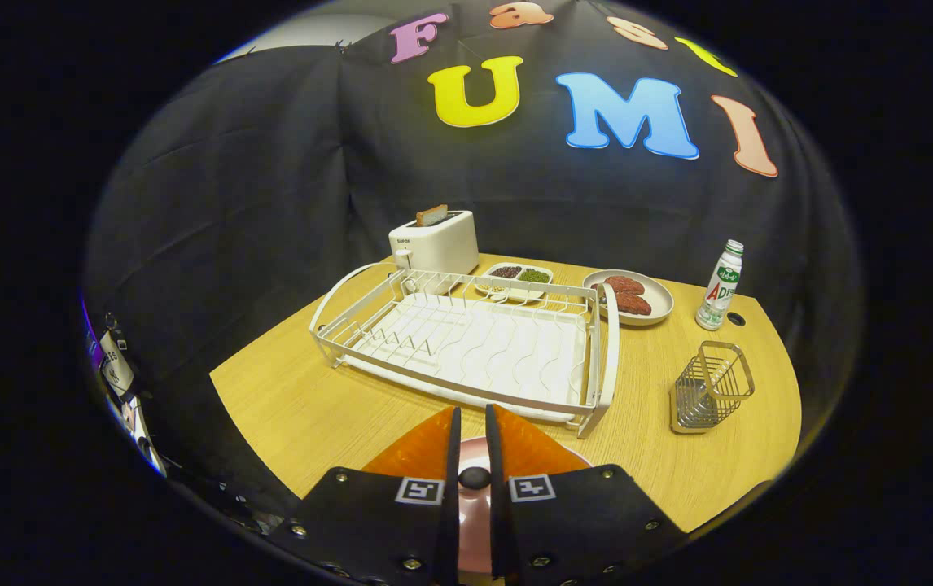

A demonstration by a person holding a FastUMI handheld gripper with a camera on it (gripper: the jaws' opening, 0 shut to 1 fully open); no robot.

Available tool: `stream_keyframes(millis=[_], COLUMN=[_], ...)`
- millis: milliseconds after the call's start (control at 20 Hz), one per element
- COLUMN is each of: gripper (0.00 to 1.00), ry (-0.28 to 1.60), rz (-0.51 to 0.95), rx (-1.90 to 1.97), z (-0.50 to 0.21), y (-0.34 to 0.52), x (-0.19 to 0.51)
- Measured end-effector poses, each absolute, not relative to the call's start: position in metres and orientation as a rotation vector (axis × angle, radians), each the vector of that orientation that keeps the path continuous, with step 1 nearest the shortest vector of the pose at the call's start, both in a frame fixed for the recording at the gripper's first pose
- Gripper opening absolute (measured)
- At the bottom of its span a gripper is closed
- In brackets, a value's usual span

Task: Take the plate from the dish rack, then take the spoon from the basket and place it into the plate.

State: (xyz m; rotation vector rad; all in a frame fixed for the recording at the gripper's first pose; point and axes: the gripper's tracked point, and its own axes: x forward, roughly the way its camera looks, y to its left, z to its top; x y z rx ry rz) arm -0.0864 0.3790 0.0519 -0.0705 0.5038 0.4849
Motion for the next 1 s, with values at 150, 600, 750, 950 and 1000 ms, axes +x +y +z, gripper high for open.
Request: stream_keyframes(millis=[150, 600, 750, 950, 1000], gripper=[0.15, 0.15, 0.17, 0.55, 0.76], ry=[0.493, 0.331, 0.248, 0.153, 0.122], rz=[0.480, 0.407, 0.340, 0.292, 0.255], rx=[-0.049, -0.038, -0.025, 0.028, 0.033], z=[0.057, 0.124, 0.161, 0.206, 0.213], y=[0.369, 0.306, 0.269, 0.235, 0.221], x=[-0.081, -0.069, -0.065, -0.063, -0.064])
